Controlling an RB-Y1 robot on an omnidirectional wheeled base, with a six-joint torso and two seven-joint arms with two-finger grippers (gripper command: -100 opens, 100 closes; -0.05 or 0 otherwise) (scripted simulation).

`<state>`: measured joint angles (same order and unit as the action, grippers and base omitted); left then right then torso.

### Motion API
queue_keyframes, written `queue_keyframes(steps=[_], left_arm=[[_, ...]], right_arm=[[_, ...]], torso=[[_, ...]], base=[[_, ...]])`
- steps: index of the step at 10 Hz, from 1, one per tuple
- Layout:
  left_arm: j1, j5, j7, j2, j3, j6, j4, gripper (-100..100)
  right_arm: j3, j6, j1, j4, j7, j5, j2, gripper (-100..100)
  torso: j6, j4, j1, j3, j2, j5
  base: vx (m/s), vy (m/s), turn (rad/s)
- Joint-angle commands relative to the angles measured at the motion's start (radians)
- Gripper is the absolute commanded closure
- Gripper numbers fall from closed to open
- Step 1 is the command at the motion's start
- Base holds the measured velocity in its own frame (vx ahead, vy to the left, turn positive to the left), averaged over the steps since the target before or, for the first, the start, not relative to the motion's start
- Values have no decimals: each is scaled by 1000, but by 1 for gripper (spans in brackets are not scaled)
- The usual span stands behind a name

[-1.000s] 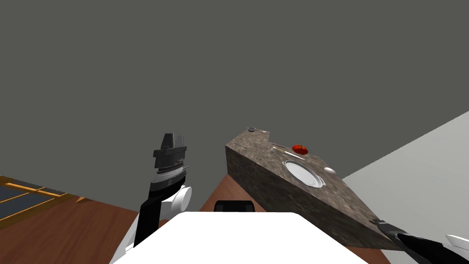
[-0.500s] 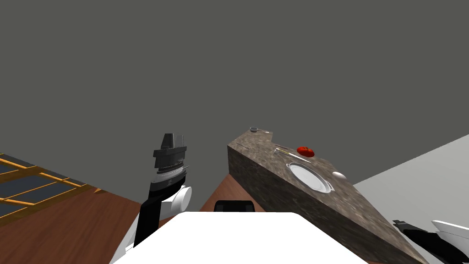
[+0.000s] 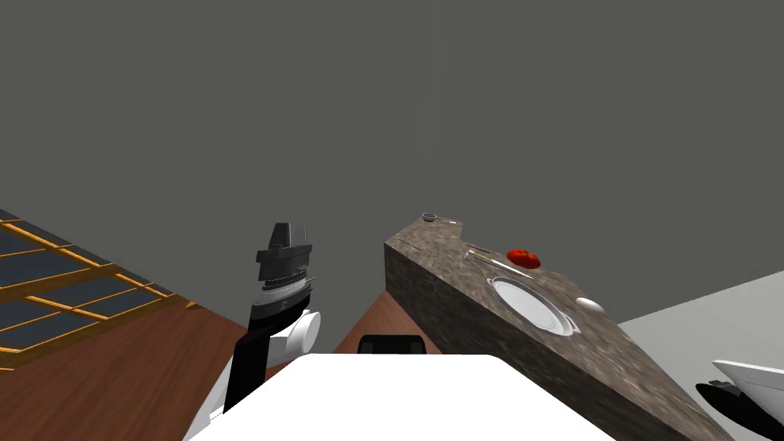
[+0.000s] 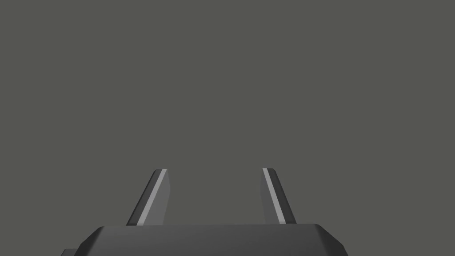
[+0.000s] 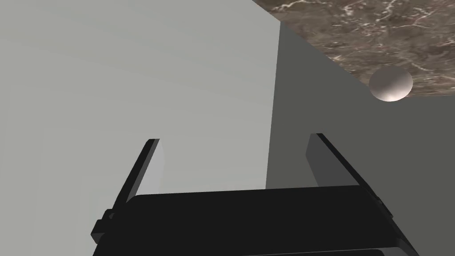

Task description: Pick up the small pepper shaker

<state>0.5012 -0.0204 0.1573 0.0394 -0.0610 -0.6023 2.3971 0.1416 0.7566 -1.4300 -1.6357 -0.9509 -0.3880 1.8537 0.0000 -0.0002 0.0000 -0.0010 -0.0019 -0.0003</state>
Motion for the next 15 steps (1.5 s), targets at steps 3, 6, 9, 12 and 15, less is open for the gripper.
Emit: queue_keyframes(steps=[3,6,9,12,15], left_arm=[[0,0,0,0,0,0,0,0],[0,0,0,0,0,0,0,0],[0,0,0,0,0,0,0,0],[0,0,0,0,0,0,0,0],[0,0,0,0,0,0,0,0]], right_arm=[[69,88,-86,64,-49,-25,82,-100],[69,102,-109,64,-55,-25,127,-100],[74,158,-160,114,-107,-38,238,-100],[78,212,-211,163,-159,-50,329,-100],[82,262,-260,212,-209,-61,417,-100]], torso=[[2,1,0,1,1,0],[2,0,0,1,1,0],[1,0,0,0,-1,0],[2,0,0,0,0,0],[1,0,0,0,-1,0]], base=[[12,13,85],[9,7,32],[17,11,98],[18,7,79],[22,4,77]])
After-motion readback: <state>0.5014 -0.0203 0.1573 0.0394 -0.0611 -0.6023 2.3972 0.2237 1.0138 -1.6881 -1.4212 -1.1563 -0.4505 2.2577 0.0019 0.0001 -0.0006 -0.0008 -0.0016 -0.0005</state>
